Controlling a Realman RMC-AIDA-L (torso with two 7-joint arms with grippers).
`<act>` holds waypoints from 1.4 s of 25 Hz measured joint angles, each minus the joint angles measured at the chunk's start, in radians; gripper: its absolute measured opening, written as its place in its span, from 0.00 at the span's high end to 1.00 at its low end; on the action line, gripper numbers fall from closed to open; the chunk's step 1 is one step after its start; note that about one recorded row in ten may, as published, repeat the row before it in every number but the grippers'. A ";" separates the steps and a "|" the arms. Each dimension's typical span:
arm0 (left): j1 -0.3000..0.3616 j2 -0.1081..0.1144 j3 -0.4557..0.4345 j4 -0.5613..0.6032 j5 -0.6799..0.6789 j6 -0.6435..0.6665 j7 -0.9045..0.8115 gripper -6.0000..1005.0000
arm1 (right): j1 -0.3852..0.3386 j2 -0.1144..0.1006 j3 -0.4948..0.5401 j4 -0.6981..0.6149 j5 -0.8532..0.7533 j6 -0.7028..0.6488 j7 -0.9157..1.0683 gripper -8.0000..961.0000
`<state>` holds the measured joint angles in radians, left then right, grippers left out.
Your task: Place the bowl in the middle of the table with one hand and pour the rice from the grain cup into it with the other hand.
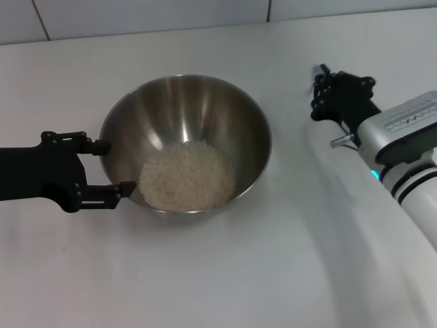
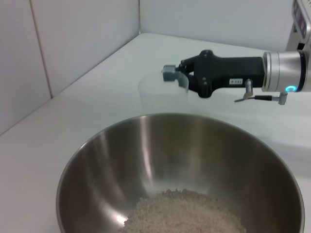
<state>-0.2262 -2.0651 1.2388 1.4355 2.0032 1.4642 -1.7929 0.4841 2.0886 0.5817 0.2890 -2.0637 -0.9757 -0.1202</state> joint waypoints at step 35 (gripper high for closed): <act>-0.002 0.000 0.005 -0.012 0.002 0.001 0.000 0.21 | -0.285 -0.046 -0.028 -0.066 -0.027 -0.441 0.444 0.22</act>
<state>-0.2285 -2.0647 1.2439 1.4234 2.0049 1.4650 -1.7932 0.1990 2.0428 0.5538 0.2235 -2.0905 -1.4163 0.3239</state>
